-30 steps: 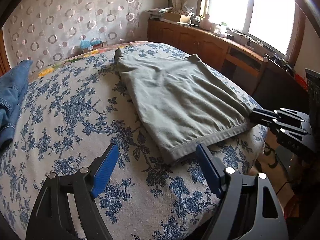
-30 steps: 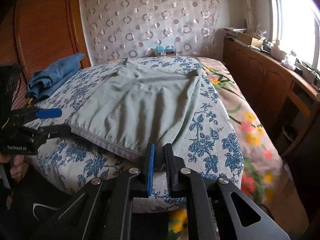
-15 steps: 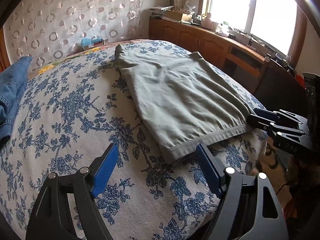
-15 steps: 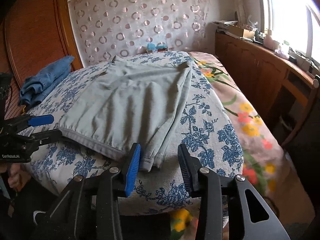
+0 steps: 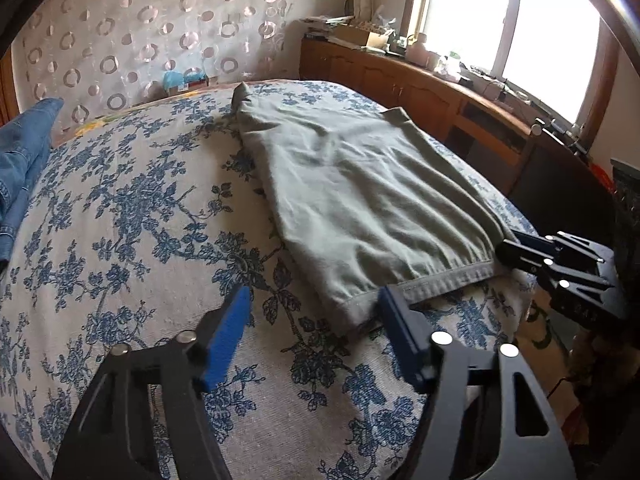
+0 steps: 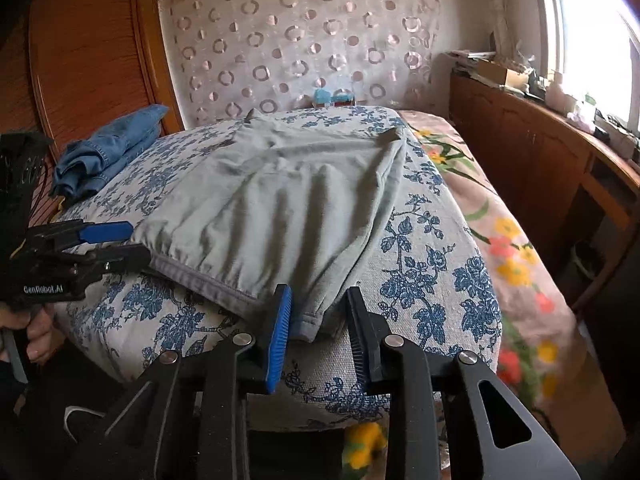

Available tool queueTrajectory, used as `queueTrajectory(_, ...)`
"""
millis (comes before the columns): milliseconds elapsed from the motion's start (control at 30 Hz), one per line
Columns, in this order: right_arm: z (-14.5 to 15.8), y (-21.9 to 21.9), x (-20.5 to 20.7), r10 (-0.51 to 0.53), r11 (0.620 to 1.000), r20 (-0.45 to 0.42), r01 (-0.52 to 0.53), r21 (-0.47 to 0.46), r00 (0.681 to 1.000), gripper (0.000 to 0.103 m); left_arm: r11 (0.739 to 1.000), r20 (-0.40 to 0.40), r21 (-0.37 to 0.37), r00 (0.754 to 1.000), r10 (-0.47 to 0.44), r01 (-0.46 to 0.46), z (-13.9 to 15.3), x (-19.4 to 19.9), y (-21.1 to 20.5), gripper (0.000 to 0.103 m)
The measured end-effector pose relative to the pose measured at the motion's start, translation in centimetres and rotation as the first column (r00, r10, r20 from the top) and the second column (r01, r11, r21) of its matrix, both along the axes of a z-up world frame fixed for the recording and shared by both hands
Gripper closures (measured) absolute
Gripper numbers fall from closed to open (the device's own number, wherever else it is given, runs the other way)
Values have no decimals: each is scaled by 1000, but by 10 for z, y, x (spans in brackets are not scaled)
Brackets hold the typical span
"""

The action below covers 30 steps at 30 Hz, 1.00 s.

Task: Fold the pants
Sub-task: 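Close the left tool on the pants cuff end while the right tool grips the edge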

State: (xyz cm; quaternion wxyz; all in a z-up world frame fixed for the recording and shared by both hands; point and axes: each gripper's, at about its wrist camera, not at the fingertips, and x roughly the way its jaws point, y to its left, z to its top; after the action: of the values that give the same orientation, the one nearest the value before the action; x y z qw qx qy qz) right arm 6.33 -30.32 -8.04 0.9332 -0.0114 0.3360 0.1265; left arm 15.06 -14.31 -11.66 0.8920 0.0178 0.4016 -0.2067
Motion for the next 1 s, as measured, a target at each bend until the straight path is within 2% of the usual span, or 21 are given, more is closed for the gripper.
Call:
queueTrajectory(100,-1,1,-2,-1,1000,10,1,-4,1000,75,999,-13,-31,999,-32,31,2,-2,-3,61)
queueTrajectory(200,-2,1,-3,-2,1000,16,2,-3,1000,75,998,-24,-50,999,-48,47,2,-5,-6,72)
queueTrajectory(433,-4,2,-6,-5,1000,24,5,-1,1000,75,994,-37,-96,998,-46,43,2,-4,-4,75)
queueTrajectory(667,-4,0,-7,-6,1000,24,6,5,1000,75,996,-26,-79,999,-48,45,1,-4,-3,75)
queueTrajectory(733,-4,0,-7,-8,1000,24,8,12,1000,75,995,-31,-78,998,-57,54,1,-4,-3,80)
queueTrajectory(833,-4,-1,-8,-10,999,26,9,34,1000,80,997,-23,-47,998,-62,61,3,-6,-9,85)
queueTrajectory(1000,-2,2,-6,14,999,11,-14,41,1000,90,997,-14,-46,998,-60,59,7,-8,-9,92)
